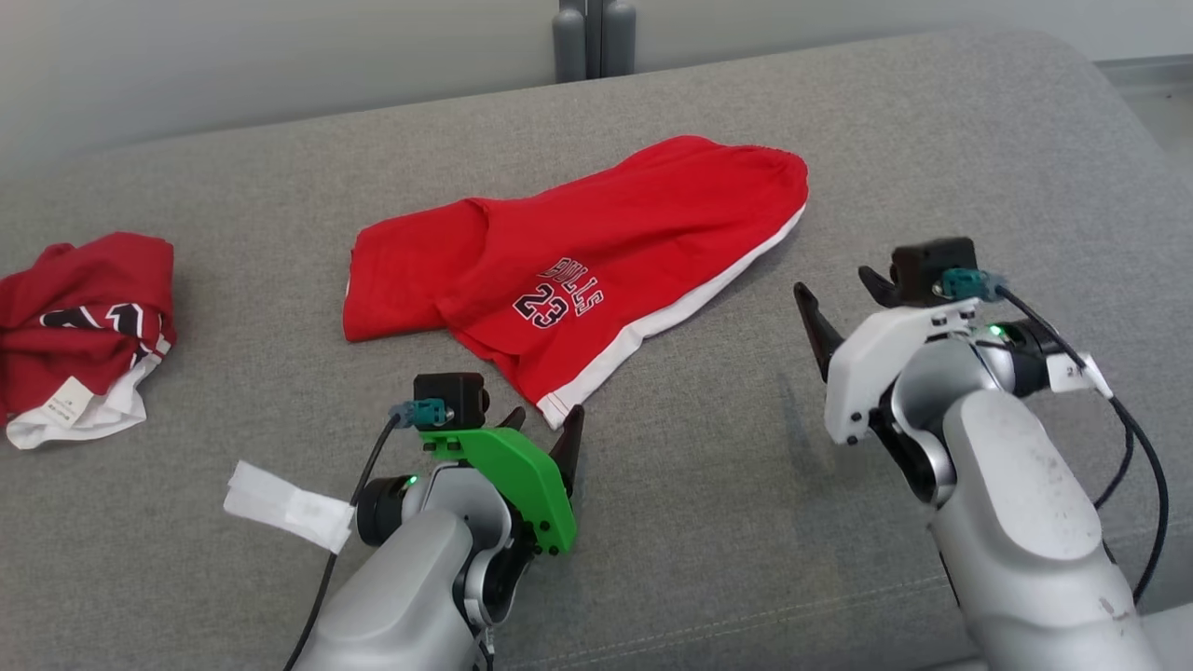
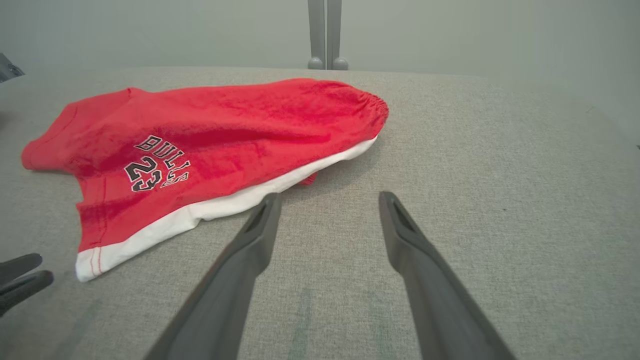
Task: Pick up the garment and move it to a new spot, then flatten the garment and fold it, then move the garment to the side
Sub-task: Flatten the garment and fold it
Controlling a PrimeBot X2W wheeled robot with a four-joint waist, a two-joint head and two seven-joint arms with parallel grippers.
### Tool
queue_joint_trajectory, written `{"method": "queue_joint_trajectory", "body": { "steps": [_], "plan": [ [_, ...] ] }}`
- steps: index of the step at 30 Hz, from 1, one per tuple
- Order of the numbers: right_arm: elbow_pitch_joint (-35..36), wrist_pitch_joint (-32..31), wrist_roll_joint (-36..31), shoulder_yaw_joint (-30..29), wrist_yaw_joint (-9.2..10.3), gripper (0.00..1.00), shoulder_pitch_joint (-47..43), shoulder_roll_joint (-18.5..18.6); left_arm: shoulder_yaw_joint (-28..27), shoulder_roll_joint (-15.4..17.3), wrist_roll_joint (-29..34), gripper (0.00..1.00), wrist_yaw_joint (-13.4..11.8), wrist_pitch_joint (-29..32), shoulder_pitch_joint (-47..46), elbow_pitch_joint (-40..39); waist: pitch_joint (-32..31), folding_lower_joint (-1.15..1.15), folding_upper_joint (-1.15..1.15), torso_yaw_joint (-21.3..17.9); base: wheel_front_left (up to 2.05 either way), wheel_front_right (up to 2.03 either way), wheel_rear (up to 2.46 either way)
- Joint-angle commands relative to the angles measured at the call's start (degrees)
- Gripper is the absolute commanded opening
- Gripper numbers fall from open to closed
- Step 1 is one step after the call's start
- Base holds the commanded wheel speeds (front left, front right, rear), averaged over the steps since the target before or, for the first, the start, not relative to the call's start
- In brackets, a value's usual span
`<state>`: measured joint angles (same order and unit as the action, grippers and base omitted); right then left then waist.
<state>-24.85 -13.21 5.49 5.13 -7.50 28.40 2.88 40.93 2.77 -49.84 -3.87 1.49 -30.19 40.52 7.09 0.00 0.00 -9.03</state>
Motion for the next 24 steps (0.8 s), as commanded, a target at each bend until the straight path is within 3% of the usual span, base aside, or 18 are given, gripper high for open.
{"method": "queue_joint_trajectory", "body": {
  "steps": [1,8,20,22,23,24],
  "plan": [
    [-0.9,-0.7,0.4,0.4,0.02,1.0,1.6,0.4,0.5,0.3,-0.5,1.0,-0.6,0.4,-1.4,0.3,1.8,0.0,0.0,0.0,0.0,0.0,0.0],
    [-11.8,-0.8,0.4,0.8,0.02,1.0,13.4,3.3,5.7,0.3,-4.9,1.0,-2.3,-0.4,-5.5,2.4,4.7,0.0,0.0,1.6,0.0,0.0,0.0],
    [-25.0,2.5,-0.9,-0.8,0.02,1.0,22.9,5.9,12.4,0.3,-10.3,1.0,-3.4,-0.8,-9.3,3.1,7.3,0.0,0.0,3.6,0.0,0.0,0.0],
    [-27.0,2.7,-1.0,-1.5,0.02,1.0,24.0,6.3,13.5,0.3,-11.0,0.89,-3.7,-0.7,-10.1,2.6,7.7,0.0,0.0,4.1,0.0,0.0,0.0],
    [-28.1,2.7,-0.6,-2.2,0.02,1.0,24.6,6.6,14.1,0.3,-11.6,0.75,-3.8,-0.7,-10.4,2.4,7.8,0.0,0.0,4.4,0.0,0.0,0.0],
    [-29.0,2.9,-0.4,-2.8,0.02,1.0,25.2,6.9,14.6,0.3,-12.1,0.51,-3.9,-0.7,-10.7,2.2,7.9,0.0,0.0,4.7,0.0,0.0,0.0]
  ]
}}
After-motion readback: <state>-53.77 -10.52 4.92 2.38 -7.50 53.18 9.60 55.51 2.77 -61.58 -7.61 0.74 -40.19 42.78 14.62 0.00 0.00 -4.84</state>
